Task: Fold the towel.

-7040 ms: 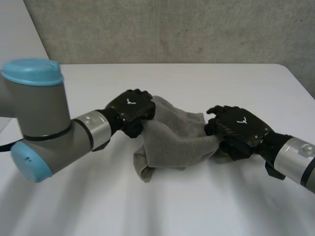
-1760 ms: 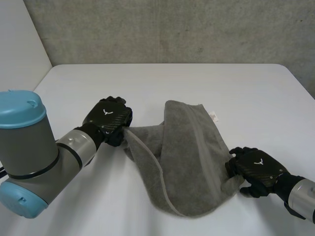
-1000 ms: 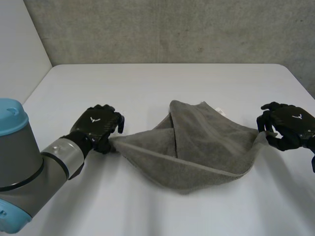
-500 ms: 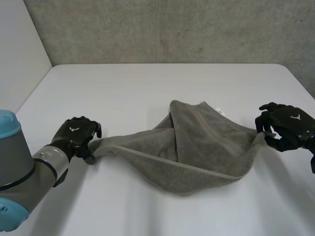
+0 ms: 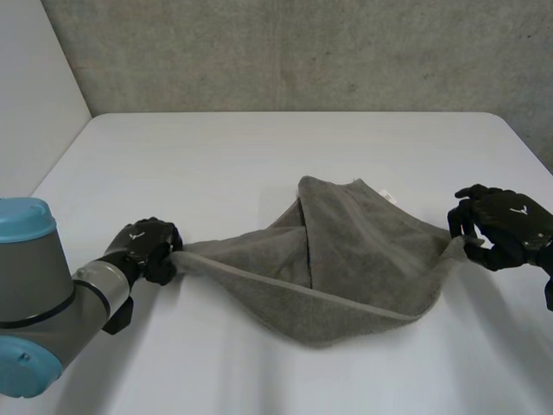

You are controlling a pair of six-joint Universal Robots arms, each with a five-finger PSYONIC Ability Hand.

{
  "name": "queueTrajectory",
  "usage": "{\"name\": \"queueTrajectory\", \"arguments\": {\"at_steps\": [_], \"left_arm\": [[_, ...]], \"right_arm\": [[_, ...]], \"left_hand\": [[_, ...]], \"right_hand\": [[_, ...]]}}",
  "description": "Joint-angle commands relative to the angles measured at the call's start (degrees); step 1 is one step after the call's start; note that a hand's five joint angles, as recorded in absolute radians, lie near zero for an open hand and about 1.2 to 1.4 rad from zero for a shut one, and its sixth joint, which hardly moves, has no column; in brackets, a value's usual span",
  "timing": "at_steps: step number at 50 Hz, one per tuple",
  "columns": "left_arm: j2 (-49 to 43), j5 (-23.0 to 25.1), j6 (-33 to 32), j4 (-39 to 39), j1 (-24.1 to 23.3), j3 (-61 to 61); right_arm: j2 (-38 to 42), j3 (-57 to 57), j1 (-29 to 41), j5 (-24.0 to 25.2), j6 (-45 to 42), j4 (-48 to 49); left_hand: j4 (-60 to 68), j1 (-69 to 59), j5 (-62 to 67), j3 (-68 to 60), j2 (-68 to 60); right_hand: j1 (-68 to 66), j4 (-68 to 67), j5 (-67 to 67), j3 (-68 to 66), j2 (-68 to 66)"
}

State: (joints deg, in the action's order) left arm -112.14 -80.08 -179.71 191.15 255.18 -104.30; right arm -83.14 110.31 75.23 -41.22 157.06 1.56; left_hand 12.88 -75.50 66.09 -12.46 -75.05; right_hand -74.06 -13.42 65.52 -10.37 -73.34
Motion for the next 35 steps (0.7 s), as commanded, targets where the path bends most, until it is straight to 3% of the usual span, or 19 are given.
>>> {"name": "queueTrajectory", "arguments": {"at_steps": [1,7,14,20,25,29,30,31,33,34,35], "left_arm": [[0.96,0.10,-0.47,-0.34,2.95,0.24],[11.59,4.40,-0.64,-4.91,6.20,0.15],[22.48,8.88,-1.26,-14.04,6.47,2.43],[21.52,10.38,-2.67,-15.37,6.38,4.98],[11.45,10.12,-10.55,-15.10,5.86,12.60],[4.30,9.68,-15.32,-15.10,4.97,21.86],[1.16,9.16,-16.54,-15.02,4.28,27.60],[1.13,9.15,-16.55,-15.02,4.27,27.66],[-2.46,6.01,-16.20,-13.45,2.96,40.08],[-2.47,5.99,-16.20,-13.43,2.95,40.14],[-2.56,4.33,-15.85,-11.26,2.26,45.36]], "right_arm": [[-0.36,-2.11,-0.35,0.35,-0.96,-4.97],[-2.12,-4.40,-0.35,0.44,-5.00,-11.40],[-2.21,-8.43,-0.17,-0.61,-22.28,-25.17],[3.07,-14.07,1.50,-0.97,-31.02,-32.06],[10.08,-27.73,13.07,-0.96,-29.45,-30.75],[14.32,-38.59,16.97,-2.02,-25.48,-25.99],[16.49,-45.81,18.01,-3.85,-20.96,-21.99],[16.51,-45.88,18.02,-3.87,-20.91,-21.95],[19.31,-60.31,18.72,-10.51,-7.98,-11.98],[19.33,-60.39,18.73,-10.55,-7.91,-11.93],[19.76,-66.22,18.55,-14.37,0.01,-6.54]], "left_hand": [[-2.88,-4.50,3.91,2.46,-4.95],[-2.88,-4.50,3.91,2.46,-4.95],[-2.88,-4.50,3.91,2.46,-4.95],[-2.88,-4.50,3.91,2.46,-4.95],[-2.88,-4.50,3.91,2.46,-4.95],[-2.88,-4.50,3.91,2.46,-4.95],[-2.88,-4.50,3.91,2.46,-4.95],[-2.88,-4.50,3.91,2.46,-4.95],[-2.88,-4.50,3.91,2.46,-4.95],[-2.88,-4.50,3.91,2.46,-4.95],[-2.88,-4.50,3.91,2.46,-4.95]], "right_hand": [[-5.94,3.42,4.48,0.37,-6.66],[-5.94,3.42,4.48,0.37,-6.66],[-5.94,3.42,4.48,0.37,-6.66],[-5.94,3.42,4.48,0.37,-6.66],[-5.94,3.42,4.48,0.37,-6.66],[-5.94,3.42,4.48,0.37,-6.66],[-5.94,3.42,4.48,0.37,-6.66],[-5.94,3.42,4.48,0.37,-6.66],[-5.94,3.42,4.48,0.37,-6.66],[-5.94,3.42,4.48,0.37,-6.66],[-5.94,3.42,4.48,0.37,-6.66]]}}
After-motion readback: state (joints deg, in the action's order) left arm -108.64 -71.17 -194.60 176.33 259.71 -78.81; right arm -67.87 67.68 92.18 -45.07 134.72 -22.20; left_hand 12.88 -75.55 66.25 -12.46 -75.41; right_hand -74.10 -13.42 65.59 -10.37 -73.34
